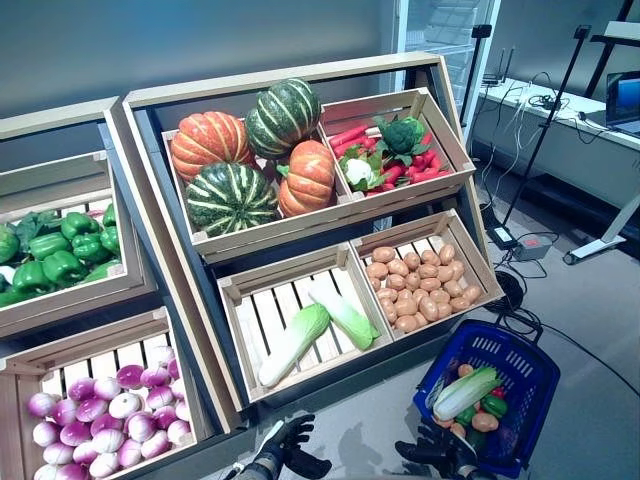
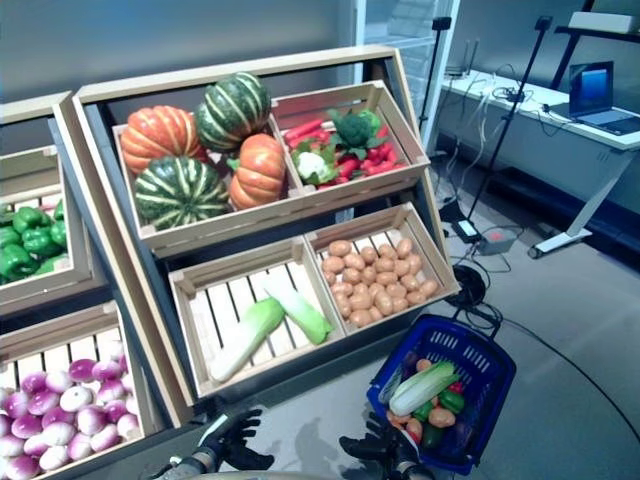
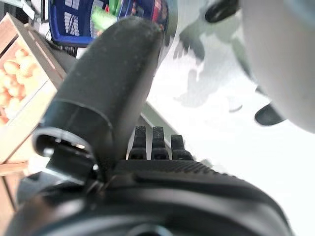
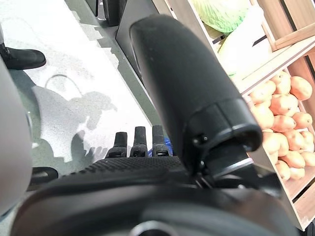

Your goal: Put vegetables into the basket

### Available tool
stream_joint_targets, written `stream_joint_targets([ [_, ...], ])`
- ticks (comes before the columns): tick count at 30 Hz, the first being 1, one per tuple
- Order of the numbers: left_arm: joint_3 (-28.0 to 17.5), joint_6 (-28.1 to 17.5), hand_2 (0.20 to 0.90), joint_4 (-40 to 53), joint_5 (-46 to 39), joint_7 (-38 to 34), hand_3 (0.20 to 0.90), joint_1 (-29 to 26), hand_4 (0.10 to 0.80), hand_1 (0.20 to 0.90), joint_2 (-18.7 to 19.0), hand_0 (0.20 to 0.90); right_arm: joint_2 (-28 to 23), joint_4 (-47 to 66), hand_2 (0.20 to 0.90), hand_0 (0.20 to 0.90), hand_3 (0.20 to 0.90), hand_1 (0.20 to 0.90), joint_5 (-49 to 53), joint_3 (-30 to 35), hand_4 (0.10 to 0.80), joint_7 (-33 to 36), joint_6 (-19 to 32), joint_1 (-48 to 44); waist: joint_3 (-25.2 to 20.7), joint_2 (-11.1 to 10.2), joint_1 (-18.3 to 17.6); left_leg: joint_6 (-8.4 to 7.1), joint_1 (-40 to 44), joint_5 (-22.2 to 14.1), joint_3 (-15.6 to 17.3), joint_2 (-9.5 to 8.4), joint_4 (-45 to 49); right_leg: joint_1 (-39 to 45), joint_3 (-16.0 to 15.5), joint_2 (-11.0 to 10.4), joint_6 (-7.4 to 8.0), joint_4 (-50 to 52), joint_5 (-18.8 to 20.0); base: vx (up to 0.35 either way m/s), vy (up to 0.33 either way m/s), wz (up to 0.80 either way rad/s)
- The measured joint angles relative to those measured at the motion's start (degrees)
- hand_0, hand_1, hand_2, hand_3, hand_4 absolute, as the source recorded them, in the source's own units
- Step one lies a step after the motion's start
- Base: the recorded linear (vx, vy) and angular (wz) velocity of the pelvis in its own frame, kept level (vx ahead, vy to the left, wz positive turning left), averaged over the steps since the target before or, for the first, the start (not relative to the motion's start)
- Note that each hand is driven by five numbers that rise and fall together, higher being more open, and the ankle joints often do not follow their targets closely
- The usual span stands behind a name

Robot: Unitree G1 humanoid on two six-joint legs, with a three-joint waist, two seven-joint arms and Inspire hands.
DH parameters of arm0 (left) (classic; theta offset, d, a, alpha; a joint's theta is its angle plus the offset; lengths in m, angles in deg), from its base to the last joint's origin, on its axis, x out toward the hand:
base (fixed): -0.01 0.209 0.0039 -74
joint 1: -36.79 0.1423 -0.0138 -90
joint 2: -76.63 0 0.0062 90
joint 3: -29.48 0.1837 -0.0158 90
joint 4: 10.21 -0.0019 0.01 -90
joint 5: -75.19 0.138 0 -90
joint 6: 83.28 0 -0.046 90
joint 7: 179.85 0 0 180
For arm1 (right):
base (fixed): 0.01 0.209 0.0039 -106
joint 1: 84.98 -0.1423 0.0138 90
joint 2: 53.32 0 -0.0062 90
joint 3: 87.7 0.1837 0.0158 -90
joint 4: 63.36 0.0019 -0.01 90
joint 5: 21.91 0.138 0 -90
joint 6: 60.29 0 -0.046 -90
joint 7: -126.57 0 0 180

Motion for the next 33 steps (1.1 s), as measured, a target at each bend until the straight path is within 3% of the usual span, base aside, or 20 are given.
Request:
stream_joint_targets([
  [24,0.18,3.85,0.900,-0.04,1.10,-2.54,0.900,-1.03,0.800,0.900,-0.34,0.900,0.00,-0.01,0.900,0.900,0.900,0.900,0.59,0.04,0.800,-0.54,-2.68,-0.30,-0.11,-0.15,0.04,-0.01,-0.29,0.00,0.03,-0.01,0.00,-0.36,0.01,0.01,0.00,0.00,0.00,0.000,0.000,0.00],
  [30,1.34,-1.58,0.900,-0.38,0.99,-7.94,0.900,-0.69,0.800,0.900,-0.28,0.900,-0.06,-0.01,0.900,0.900,0.900,0.900,0.63,0.12,0.800,-0.42,-2.65,-0.31,-0.09,-0.03,0.00,-0.01,-0.37,0.00,0.00,-0.02,0.01,-0.47,0.05,0.00,0.00,0.00,0.00,0.000,0.000,0.00],
  [33,1.06,-4.80,0.900,4.28,-2.21,-8.59,0.900,-0.18,0.800,0.900,0.21,0.900,-0.25,0.18,0.900,0.900,0.900,0.900,0.66,0.20,0.800,-0.28,-2.66,-0.32,0.27,0.22,0.22,-0.04,-0.40,0.06,-0.08,-0.04,0.01,-0.70,0.04,0.00,-0.01,0.00,0.01,-0.053,0.016,0.01],
])
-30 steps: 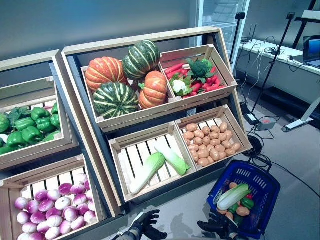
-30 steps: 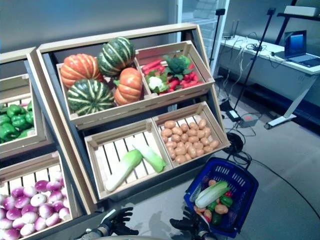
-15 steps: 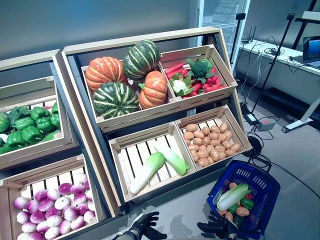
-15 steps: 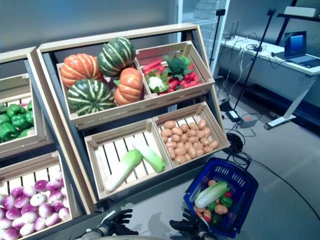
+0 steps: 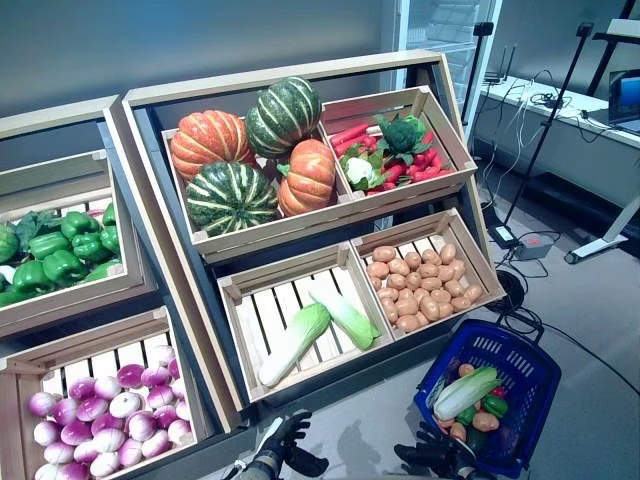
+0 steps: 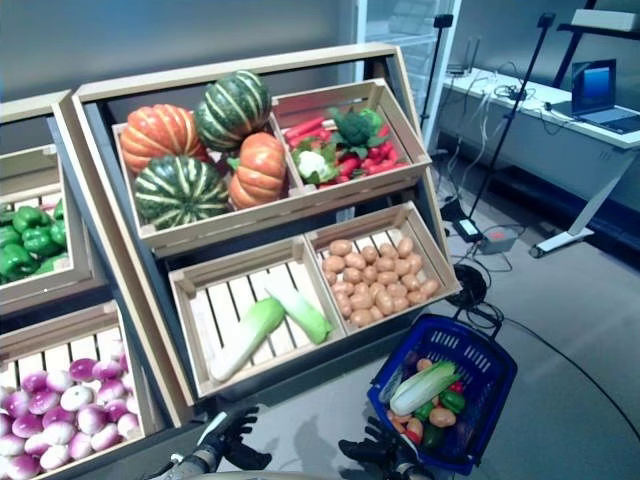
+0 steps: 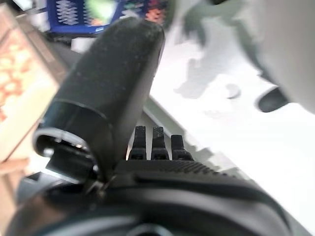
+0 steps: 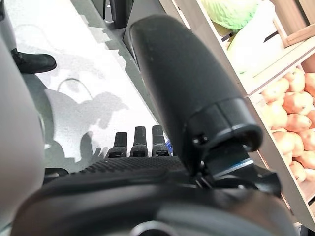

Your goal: Put vegetables into the basket

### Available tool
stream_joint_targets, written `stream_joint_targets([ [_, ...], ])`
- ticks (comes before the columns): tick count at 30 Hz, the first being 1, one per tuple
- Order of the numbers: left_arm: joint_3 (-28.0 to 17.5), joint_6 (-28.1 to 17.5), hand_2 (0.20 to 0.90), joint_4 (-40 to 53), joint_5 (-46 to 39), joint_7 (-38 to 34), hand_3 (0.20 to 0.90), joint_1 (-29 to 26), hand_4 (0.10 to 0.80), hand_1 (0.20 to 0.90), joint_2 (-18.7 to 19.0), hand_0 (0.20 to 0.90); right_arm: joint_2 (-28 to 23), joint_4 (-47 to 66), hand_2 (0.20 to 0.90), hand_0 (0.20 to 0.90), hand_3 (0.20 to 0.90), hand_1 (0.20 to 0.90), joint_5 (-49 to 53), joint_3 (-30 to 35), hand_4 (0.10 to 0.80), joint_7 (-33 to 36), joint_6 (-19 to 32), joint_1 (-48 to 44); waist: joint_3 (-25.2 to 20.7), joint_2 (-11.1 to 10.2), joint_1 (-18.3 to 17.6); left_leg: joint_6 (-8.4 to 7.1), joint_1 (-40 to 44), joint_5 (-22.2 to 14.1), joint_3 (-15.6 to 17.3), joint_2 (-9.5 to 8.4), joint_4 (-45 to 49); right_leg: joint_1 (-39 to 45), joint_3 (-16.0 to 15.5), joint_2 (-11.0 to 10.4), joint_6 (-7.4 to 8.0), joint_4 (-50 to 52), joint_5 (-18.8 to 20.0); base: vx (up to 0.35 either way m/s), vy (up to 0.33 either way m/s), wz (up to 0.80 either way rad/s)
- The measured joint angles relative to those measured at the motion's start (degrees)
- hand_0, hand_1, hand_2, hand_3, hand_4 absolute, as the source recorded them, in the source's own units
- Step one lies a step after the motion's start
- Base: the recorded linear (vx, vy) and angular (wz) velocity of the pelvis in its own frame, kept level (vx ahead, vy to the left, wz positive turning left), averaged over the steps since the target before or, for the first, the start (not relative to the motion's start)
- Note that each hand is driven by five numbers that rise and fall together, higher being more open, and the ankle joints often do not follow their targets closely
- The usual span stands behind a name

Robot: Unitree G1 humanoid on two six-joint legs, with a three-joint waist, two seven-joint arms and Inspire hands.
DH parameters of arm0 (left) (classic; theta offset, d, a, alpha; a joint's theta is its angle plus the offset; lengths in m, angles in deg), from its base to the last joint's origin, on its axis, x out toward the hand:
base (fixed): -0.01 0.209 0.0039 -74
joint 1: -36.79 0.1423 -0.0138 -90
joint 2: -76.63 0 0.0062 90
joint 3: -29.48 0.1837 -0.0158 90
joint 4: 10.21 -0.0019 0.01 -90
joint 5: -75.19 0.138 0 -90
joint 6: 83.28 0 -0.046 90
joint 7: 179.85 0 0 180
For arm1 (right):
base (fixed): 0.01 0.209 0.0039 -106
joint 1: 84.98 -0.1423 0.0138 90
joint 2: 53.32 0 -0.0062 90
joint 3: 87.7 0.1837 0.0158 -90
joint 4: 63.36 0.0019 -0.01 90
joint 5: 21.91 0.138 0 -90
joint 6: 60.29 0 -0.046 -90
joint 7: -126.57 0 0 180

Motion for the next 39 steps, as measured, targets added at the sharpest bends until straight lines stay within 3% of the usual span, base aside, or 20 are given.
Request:
stream_joint_targets([
  [4,0.60,-2.53,0.900,18.73,-0.70,-2.52,0.900,0.39,0.800,0.900,4.49,0.900,-0.87,1.67,0.900,0.900,0.900,0.900,0.13,0.26,0.800,0.67,-0.20,0.15,1.70,0.18,-0.03,-0.16,-0.15,0.13,-0.20,-0.06,0.00,0.08,-0.01,0.00,0.04,0.00,0.03,-0.023,0.016,0.01],
  [11,-2.70,-2.57,0.900,30.21,-0.91,-6.45,0.900,-3.22,0.800,0.900,8.46,0.900,-1.20,4.85,0.900,0.900,0.900,0.900,3.89,0.78,0.800,2.07,-0.16,1.27,2.73,1.54,-0.23,-0.47,0.05,0.30,-0.23,-0.10,-0.01,0.28,-0.12,0.01,0.41,0.00,0.17,0.029,0.017,0.00],
  [18,-5.07,0.12,0.900,31.77,-0.59,-7.64,0.900,-3.28,0.800,0.900,10.18,0.900,-2.60,18.26,0.900,0.900,0.900,0.900,3.40,0.73,0.800,4.20,0.35,4.05,3.67,1.74,-0.23,-0.45,0.17,0.31,-0.16,-0.12,0.02,0.33,-0.26,-0.06,0.36,0.03,0.16,0.006,0.003,0.00],
  [24,-5.26,1.75,0.900,32.01,3.61,-13.59,0.900,-3.67,0.800,0.900,11.63,0.900,-9.79,35.89,0.900,0.900,0.900,0.900,-14.12,-5.23,0.800,9.44,1.91,3.07,7.36,0.55,0.00,-0.26,-2.44,0.30,-0.54,-0.10,2.61,-2.05,-0.27,-0.39,0.13,2.31,-0.28,-0.104,-0.039,0.03],
  [32,-5.64,6.36,0.900,31.12,3.75,-17.19,0.900,-5.06,0.800,0.900,12.32,0.900,-12.04,38.18,0.900,0.900,0.900,0.900,-15.69,-6.41,0.800,9.54,4.17,-2.87,12.64,-1.29,0.61,0.45,-3.91,-0.20,-1.07,-0.81,5.24,-2.98,-0.40,-1.60,0.46,5.06,-0.86,-0.024,-0.005,0.06],
  [39,-6.72,6.40,0.900,29.00,3.72,-24.50,0.900,-11.15,0.800,0.900,12.57,0.900,-11.82,40.48,0.900,0.900,0.900,0.900,-11.14,-6.45,0.800,9.19,4.47,-4.13,16.97,-1.40,0.11,1.95,-13.46,-5.95,-0.81,-2.07,20.71,-14.02,1.05,-6.22,0.52,25.29,-9.49,-0.117,0.057,0.10],
])
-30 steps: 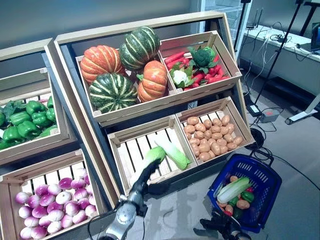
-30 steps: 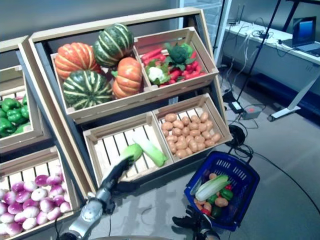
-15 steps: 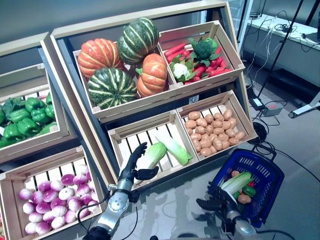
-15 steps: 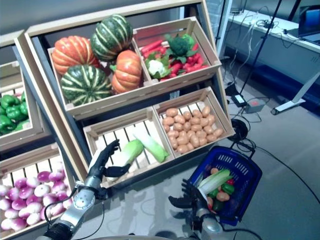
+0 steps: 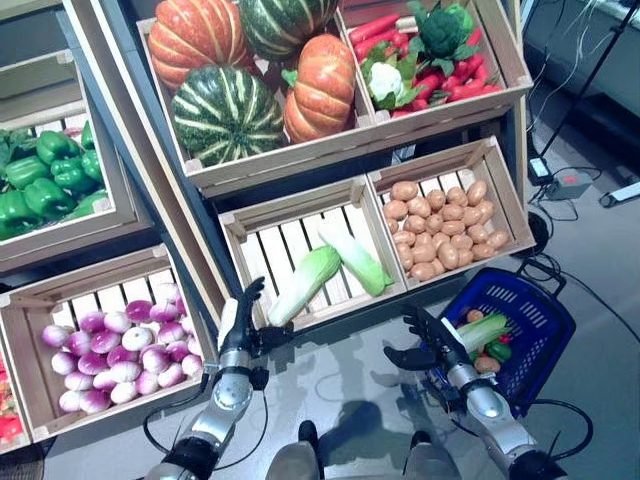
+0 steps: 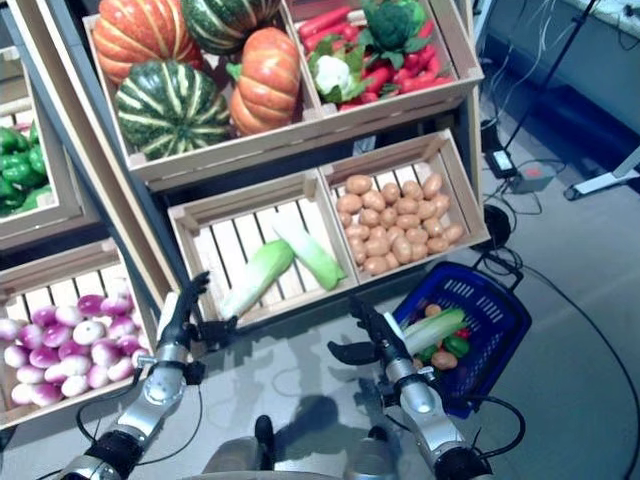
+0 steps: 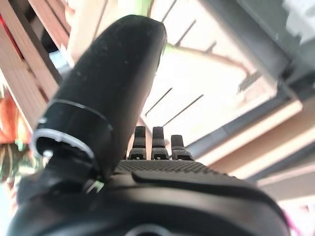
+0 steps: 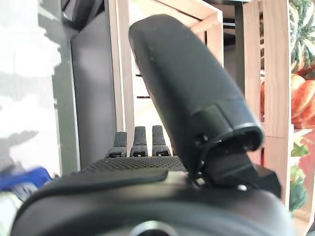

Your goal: Put vegetables into the basket

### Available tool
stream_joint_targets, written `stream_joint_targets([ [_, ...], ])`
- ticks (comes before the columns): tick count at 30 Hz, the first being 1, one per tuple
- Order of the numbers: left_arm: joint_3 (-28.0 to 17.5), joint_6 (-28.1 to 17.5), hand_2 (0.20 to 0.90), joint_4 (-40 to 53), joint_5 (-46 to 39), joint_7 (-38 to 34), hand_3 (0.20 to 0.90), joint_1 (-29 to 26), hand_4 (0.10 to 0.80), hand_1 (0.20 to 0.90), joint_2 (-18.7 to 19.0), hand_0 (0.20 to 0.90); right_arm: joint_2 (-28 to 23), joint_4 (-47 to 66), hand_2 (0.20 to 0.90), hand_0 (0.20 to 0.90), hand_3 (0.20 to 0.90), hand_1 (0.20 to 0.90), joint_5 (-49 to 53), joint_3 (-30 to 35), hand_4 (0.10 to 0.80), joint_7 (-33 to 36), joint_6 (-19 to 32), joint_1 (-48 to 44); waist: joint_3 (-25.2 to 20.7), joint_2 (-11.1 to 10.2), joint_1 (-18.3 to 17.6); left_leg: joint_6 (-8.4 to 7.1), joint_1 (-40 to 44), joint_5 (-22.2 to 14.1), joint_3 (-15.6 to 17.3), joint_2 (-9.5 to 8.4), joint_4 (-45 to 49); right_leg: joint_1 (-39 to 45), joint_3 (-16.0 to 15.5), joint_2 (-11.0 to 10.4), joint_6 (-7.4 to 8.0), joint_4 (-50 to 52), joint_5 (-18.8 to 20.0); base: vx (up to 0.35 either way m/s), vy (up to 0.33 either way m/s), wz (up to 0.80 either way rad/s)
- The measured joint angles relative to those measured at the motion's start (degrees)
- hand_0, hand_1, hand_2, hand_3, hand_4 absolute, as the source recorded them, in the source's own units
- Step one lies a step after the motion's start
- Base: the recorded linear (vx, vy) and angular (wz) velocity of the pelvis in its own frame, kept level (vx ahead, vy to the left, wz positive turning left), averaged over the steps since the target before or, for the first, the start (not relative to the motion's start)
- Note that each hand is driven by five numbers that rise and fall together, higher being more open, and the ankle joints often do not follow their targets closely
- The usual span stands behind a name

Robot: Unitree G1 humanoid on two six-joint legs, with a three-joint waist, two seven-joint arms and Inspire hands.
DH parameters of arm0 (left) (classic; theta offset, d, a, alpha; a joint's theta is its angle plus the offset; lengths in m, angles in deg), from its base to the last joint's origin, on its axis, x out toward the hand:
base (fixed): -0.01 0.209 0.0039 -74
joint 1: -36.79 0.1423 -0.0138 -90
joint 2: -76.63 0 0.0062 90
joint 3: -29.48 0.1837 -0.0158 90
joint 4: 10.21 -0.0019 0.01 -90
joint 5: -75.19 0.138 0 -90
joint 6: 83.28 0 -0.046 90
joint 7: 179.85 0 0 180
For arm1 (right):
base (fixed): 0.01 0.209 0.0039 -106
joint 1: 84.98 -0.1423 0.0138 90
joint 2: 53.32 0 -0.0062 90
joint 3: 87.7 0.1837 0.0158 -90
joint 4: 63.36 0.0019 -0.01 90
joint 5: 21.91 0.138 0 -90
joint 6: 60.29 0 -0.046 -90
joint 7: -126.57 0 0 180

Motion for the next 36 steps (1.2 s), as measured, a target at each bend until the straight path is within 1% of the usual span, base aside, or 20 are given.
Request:
stream_joint_targets([
  [1,-0.05,0.00,0.900,-0.05,0.01,-1.44,0.900,-1.65,0.800,0.900,0.46,0.900,-0.01,-0.01,0.900,0.900,0.900,0.900,0.02,-0.03,0.800,-0.21,0.00,-0.66,0.69,-0.36,-0.09,0.20,-3.20,-1.65,0.47,0.22,4.37,-3.55,1.03,-0.75,-0.29,4.50,-1.95,-0.193,0.088,-0.01],
  [3,-0.13,0.03,0.900,-0.22,0.01,-3.41,0.900,-4.94,0.800,0.900,1.26,0.900,-0.21,0.01,0.900,0.900,0.900,0.900,0.09,-0.04,0.800,-0.31,0.00,-2.48,2.85,-0.75,-0.36,0.35,-7.75,-3.81,0.73,0.60,10.68,-8.56,2.60,-1.48,-0.47,11.39,-4.14,-0.173,0.100,-0.05],
  [5,-0.19,0.35,0.900,-2.37,-0.12,-4.87,0.900,-9.72,0.800,0.900,1.88,0.900,-0.52,0.07,0.900,0.900,0.900,0.900,0.48,0.01,0.800,-0.36,-0.03,-4.28,4.67,-1.26,-0.77,0.65,-12.36,-6.11,0.84,1.23,16.40,-13.64,3.99,-2.33,-0.68,17.60,-6.25,-0.123,0.087,-0.04],
  [6,-0.29,0.39,0.900,-2.69,-0.14,-5.39,0.900,-10.62,0.800,0.900,2.08,0.900,-0.54,0.10,0.900,0.900,0.900,0.900,0.52,0.00,0.800,-0.36,-0.03,-4.64,5.13,-1.27,-1.07,0.57,-13.33,-6.44,0.93,1.45,17.72,-14.58,4.18,-2.29,-0.69,18.84,-6.53,-0.107,0.080,-0.03],
  [7,-0.78,0.38,0.900,-3.17,-0.17,-6.25,0.900,-12.35,0.800,0.900,2.71,0.900,-0.54,0.26,0.900,0.900,0.900,0.900,0.60,-0.02,0.800,-0.37,-0.04,-5.59,6.39,-1.66,-1.97,0.50,-14.96,-6.98,0.90,1.88,20.07,-16.29,4.53,-2.53,-1.10,21.25,-7.31,-0.075,0.079,-0.01],
  [8,-1.89,0.37,0.900,-4.05,-0.36,-6.80,0.900,-13.97,0.800,0.900,2.99,0.900,-0.58,0.48,0.900,0.900,0.900,0.900,1.79,-0.02,0.800,-0.42,-0.05,-6.33,7.02,-2.10,-2.34,0.53,-16.77,-7.40,1.04,2.42,22.06,-18.52,5.26,-2.61,-1.13,23.79,-8.02,0.001,0.081,-0.03],
  [9,-2.63,0.30,0.900,-5.20,-1.18,-7.45,0.900,-15.41,0.800,0.900,3.00,0.900,-0.68,0.50,0.900,0.900,0.900,0.900,2.65,0.08,0.800,-0.41,-0.06,-6.75,7.43,-2.38,-2.81,0.47,-18.27,-7.56,0.95,2.64,23.42,-20.31,5.61,-2.64,-1.62,25.59,-8.46,0.017,0.066,-0.04],
  [10,-3.07,0.30,0.900,-5.85,-1.26,-7.65,0.900,-15.96,0.800,0.900,2.99,0.900,-0.80,0.50,0.900,0.900,0.900,0.900,2.74,0.06,0.800,-0.42,-0.10,-6.87,7.49,-2.46,-3.15,0.41,-19.02,-7.63,0.84,2.75,24.10,-21.07,5.67,-2.66,-1.70,26.37,-8.67,0.030,0.070,-0.03],
  [12,-4.19,0.28,0.900,-7.45,-1.25,-8.92,0.900,-17.67,0.800,0.900,3.54,0.900,-1.44,0.47,0.900,0.900,0.900,0.900,3.10,-0.03,0.800,-0.46,-0.14,-7.06,8.13,-2.96,-3.64,-0.04,-21.32,-8.55,1.03,4.00,27.57,-24.08,7.03,-2.60,-2.19,30.22,-9.99,-0.019,0.061,-0.08],
  [15,-4.34,0.13,0.900,-7.87,-2.18,-9.36,0.900,-19.81,0.800,0.900,5.38,0.900,-2.56,0.36,0.900,0.900,0.900,0.900,4.85,0.00,0.800,-0.50,-0.38,-7.11,8.88,-3.45,-4.08,-0.55,-24.45,-9.04,0.48,4.62,30.76,-27.56,7.34,-2.39,-3.08,34.39,-11.35,-0.011,0.049,-0.03],
  [16,-4.41,0.09,0.900,-8.90,-3.69,-9.31,0.900,-20.95,0.800,0.900,6.01,0.900,-3.01,0.27,0.900,0.900,0.900,0.900,4.90,-0.07,0.800,-0.57,-0.39,-7.36,9.06,-3.61,-4.62,-0.89,-25.62,-9.48,0.34,5.23,32.39,-28.96,7.66,-2.30,-3.38,36.11,-12.06,0.001,0.042,-0.03],
  [17,-4.46,0.09,0.900,-9.70,-4.23,-9.29,0.900,-21.52,0.800,0.900,6.55,0.900,-3.26,0.24,0.900,0.900,0.900,0.900,4.90,-0.21,0.800,-0.63,-0.42,-7.74,9.07,-3.60,-4.67,-0.93,-26.40,-9.76,0.34,5.51,33.36,-29.76,7.76,-2.18,-3.35,37.00,-12.41,-0.013,0.053,-0.07],
  [20,-4.27,0.27,0.900,-12.96,-5.76,-8.28,0.900,-24.97,0.800,0.900,9.28,0.900,-4.61,0.26,0.900,0.900,0.900,0.900,6.85,-0.22,0.800,-0.93,-0.53,-9.44,9.35,-3.51,-6.16,-1.16,-30.53,-10.58,-0.61,6.33,37.08,-34.00,8.41,-1.75,-4.04,40.70,-13.13,-0.031,0.056,-0.05],
  [21,-4.29,0.44,0.900,-13.50,-5.81,-7.69,0.900,-26.14,0.800,0.900,10.13,0.900,-4.93,0.26,0.900,0.900,0.900,0.900,7.09,-0.19,0.800,-0.93,-0.54,-9.96,9.40,-3.52,-6.56,-1.23,-31.92,-10.69,-0.82,6.50,38.04,-35.39,8.60,-1.64,-3.97,41.64,-13.35,-0.034,0.045,-0.03],
  [23,-3.75,0.84,0.900,-14.48,-6.48,-6.35,0.900,-28.61,0.800,0.900,11.58,0.900,-5.94,0.28,0.900,0.900,0.900,0.900,7.13,-0.25,0.800,-0.93,-0.58,-10.68,9.85,-3.56,-6.58,-1.34,-33.83,-10.99,-0.85,6.88,39.64,-37.81,9.27,-1.34,-4.27,43.46,-13.57,-0.027,0.044,-0.08],
  [25,-3.70,1.45,0.900,-15.17,-7.58,-5.76,0.900,-29.96,0.800,0.900,11.94,0.900,-6.48,0.28,0.900,0.900,0.900,0.900,7.15,-0.26,0.800,-0.93,-0.62,-10.80,10.17,-3.52,-6.67,-1.42,-34.84,-11.16,-0.82,7.09,40.58,-39.11,9.70,-1.17,-4.44,44.44,-13.74,-0.025,0.033,-0.09],
  [32,-1.15,7.55,0.900,-22.20,-12.71,-0.41,0.900,-36.27,0.800,0.900,12.86,0.900,-7.10,0.24,0.900,0.900,0.900,0.900,9.33,-0.45,0.800,-0.94,-1.86,-11.70,11.18,-3.50,-7.03,-1.72,-40.74,-11.49,-1.91,8.08,44.24,-44.98,9.88,-0.60,-5.21,48.16,-14.23,-0.007,0.006,-0.02],
  [33,-1.09,7.83,0.900,-22.56,-13.09,0.14,0.900,-36.56,0.800,0.900,12.96,0.900,-7.19,0.24,0.900,0.900,0.900,0.900,9.33,-0.46,0.800,-0.94,-1.88,-11.90,11.47,-3.50,-7.01,-1.83,-40.99,-11.59,-2.07,8.17,44.54,-45.17,9.87,-0.51,-5.27,48.39,-14.27,-0.017,0.013,-0.03],
  [35,-0.95,8.02,0.900,-24.53,-17.03,3.44,0.900,-38.06,0.800,0.900,13.42,0.900,-7.83,0.25,0.900,0.900,0.900,0.900,9.34,-0.50,0.800,-0.94,-1.95,-12.85,11.71,-3.63,-6.98,-1.90,-43.04,-11.69,-2.37,8.46,45.62,-47.22,9.90,-0.26,-5.37,49.30,-14.31,-0.013,0.005,-0.02],
  [36,-0.12,8.43,0.900,-25.15,-18.17,4.60,0.900,-38.94,0.800,0.900,14.21,0.900,-8.41,0.37,0.900,0.900,0.900,0.900,9.49,-0.53,0.800,-0.94,-2.11,-13.18,11.88,-3.81,-7.13,-1.95,-44.03,-11.88,-2.48,8.66,46.41,-48.26,10.03,-0.13,-5.57,50.00,-14.43,0.000,0.000,0.00],
])
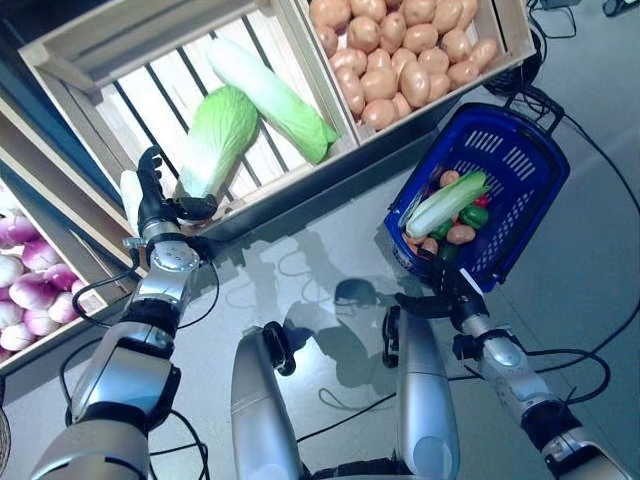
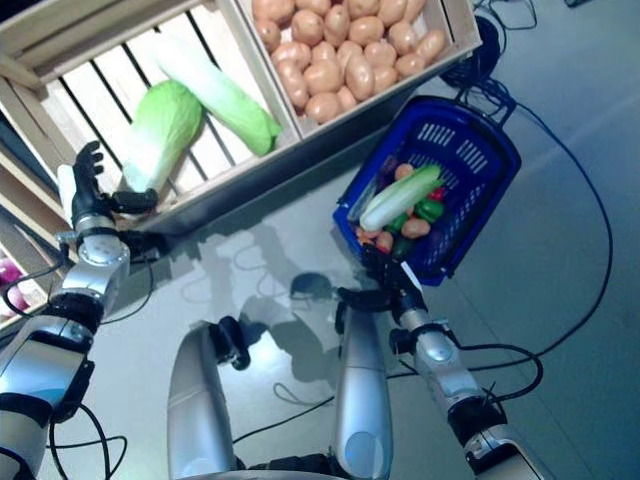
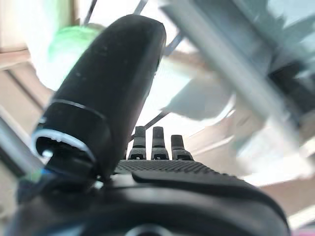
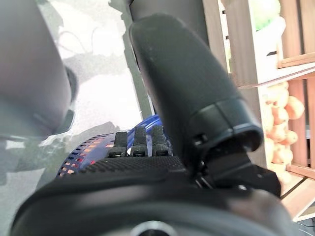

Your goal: Put vegetables into the basket

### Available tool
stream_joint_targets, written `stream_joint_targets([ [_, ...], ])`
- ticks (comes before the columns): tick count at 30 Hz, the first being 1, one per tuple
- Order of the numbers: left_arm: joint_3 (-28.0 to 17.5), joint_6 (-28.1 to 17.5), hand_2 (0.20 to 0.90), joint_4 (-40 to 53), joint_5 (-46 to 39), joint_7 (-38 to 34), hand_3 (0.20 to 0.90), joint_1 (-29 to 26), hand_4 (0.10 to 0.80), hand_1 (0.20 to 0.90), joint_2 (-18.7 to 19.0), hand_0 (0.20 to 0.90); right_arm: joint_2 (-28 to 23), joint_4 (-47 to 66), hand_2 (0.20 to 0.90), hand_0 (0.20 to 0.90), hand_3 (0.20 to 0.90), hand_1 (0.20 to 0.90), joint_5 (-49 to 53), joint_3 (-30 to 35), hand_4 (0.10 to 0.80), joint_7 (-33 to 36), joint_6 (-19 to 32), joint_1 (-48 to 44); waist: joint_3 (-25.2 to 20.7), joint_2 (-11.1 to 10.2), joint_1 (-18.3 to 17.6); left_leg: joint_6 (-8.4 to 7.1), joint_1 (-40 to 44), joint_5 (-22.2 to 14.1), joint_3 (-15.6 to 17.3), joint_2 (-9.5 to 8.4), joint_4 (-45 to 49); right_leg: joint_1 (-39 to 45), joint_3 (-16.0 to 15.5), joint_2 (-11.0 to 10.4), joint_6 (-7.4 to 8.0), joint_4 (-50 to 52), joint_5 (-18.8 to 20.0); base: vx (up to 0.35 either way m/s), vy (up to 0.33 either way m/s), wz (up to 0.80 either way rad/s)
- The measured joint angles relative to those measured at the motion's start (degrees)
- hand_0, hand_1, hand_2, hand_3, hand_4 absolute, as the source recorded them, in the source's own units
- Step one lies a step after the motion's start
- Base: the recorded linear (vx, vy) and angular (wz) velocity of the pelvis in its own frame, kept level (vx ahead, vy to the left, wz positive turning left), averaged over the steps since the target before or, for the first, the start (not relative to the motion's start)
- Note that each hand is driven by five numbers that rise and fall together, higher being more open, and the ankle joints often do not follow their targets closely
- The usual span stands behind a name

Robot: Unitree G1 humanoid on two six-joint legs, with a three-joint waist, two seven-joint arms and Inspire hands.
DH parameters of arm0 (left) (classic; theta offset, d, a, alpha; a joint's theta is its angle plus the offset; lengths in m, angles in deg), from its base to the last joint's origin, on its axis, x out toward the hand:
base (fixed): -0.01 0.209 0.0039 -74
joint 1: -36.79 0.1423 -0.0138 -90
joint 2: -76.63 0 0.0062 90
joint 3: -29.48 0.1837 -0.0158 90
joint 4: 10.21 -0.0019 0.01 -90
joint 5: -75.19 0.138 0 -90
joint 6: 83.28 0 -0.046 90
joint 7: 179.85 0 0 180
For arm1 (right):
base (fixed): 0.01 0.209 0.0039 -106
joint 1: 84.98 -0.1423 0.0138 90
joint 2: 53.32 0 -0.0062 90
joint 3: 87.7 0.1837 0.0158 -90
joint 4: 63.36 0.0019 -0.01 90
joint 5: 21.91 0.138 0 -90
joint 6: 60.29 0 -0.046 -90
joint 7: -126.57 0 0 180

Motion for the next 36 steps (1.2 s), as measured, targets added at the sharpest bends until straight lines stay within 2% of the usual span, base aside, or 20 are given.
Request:
stream_joint_targets([
  [3,1.33,0.91,0.900,-1.17,-0.97,2.17,0.900,-2.80,0.800,0.900,1.93,0.900,-0.65,-0.51,0.900,0.900,0.900,0.900,2.27,0.16,0.800,0.00,-0.53,-0.97,0.09,-0.02,0.37,-0.15,-2.25,-0.40,-0.47,0.81,1.76,-2.07,-0.05,0.53,-0.26,1.36,-0.23,-0.014,-0.005,-0.06],
  [6,1.83,2.16,0.900,-1.91,-1.01,3.57,0.900,-4.23,0.800,0.900,2.50,0.900,-0.68,-0.78,0.900,0.900,0.900,0.900,3.95,0.12,0.800,-0.02,-0.55,-0.69,0.10,-0.02,0.15,-0.25,-3.21,-0.50,-0.73,0.87,2.06,-3.02,-0.14,0.59,-0.39,1.73,-0.30,-0.005,-0.004,-0.02],
  [10,4.80,4.86,0.900,-1.89,-0.41,4.91,0.900,-5.60,0.800,0.900,4.29,0.900,-0.66,-1.06,0.900,0.900,0.900,0.900,4.03,0.08,0.800,-0.02,-0.55,-0.48,0.10,-0.02,0.21,-0.26,-3.79,-0.49,-0.83,0.86,1.95,-3.55,-0.29,0.57,-0.58,1.81,-0.44,0.005,-0.002,0.01],
  [20,5.87,10.69,0.900,-5.25,1.42,5.80,0.900,-11.00,0.800,0.900,4.64,0.900,-0.81,-0.38,0.900,0.900,0.900,0.900,6.18,0.09,0.800,0.13,-0.54,-2.26,0.09,0.04,0.36,-0.30,-7.28,-0.62,-1.30,0.92,3.30,-6.63,-0.46,0.34,-0.55,3.11,-0.78,-0.006,-0.002,0.02],
  [24,6.91,11.35,0.900,-5.06,2.28,3.67,0.900,-13.32,0.800,0.900,5.25,0.900,-1.14,0.70,0.900,0.900,0.900,0.900,6.70,0.37,0.800,0.69,-0.54,-2.26,0.09,0.06,0.44,-0.31,-11.06,-0.98,-1.80,1.07,6.07,-10.21,-0.21,0.27,-0.91,5.85,-1.25,-0.037,-0.012,0.02],
  [25,6.91,11.60,0.500,-5.06,2.28,3.33,0.500,-13.72,0.533,0.500,5.34,0.500,-1.47,1.51,0.900,0.900,0.900,0.900,6.97,0.44,0.800,0.69,-0.54,-2.20,0.10,0.08,0.44,-0.32,-11.65,-0.99,-1.98,1.09,6.55,-10.81,-0.18,0.26,-0.97,6.34,-1.34,0.000,0.000,0.00],
  [26,6.91,11.88,0.300,-4.90,2.30,2.96,0.300,-14.05,0.400,0.300,5.52,0.300,-1.65,2.05,0.900,0.900,0.900,0.900,8.11,0.43,0.800,0.68,-0.53,-2.24,0.09,0.10,0.42,-0.33,-12.19,-0.99,-2.36,1.15,6.82,-11.30,-0.23,0.21,-1.00,6.63,-1.37,0.000,0.000,0.00],
  [33,6.83,11.88,0.300,-3.36,2.37,2.91,0.300,-13.49,0.400,0.300,5.79,0.300,-2.02,3.21,0.900,0.900,0.900,0.900,8.51,0.44,0.800,0.69,-0.51,-1.93,0.09,0.10,0.44,-0.43,-12.20,-1.09,-2.61,1.15,7.08,-11.13,-0.70,-0.27,-1.25,6.95,-1.59,-0.003,-0.002,0.01],
  [36,6.86,11.81,0.300,-3.46,2.34,4.23,0.300,-12.15,0.400,0.300,5.71,0.300,-2.00,4.06,0.900,0.900,0.900,0.900,8.42,0.37,0.800,0.68,-0.51,-1.81,0.13,0.14,0.43,-0.50,-10.06,-1.46,-2.73,0.95,6.85,-8.41,-1.60,-0.55,-1.17,6.59,-1.88,0.006,0.010,0.03],
])
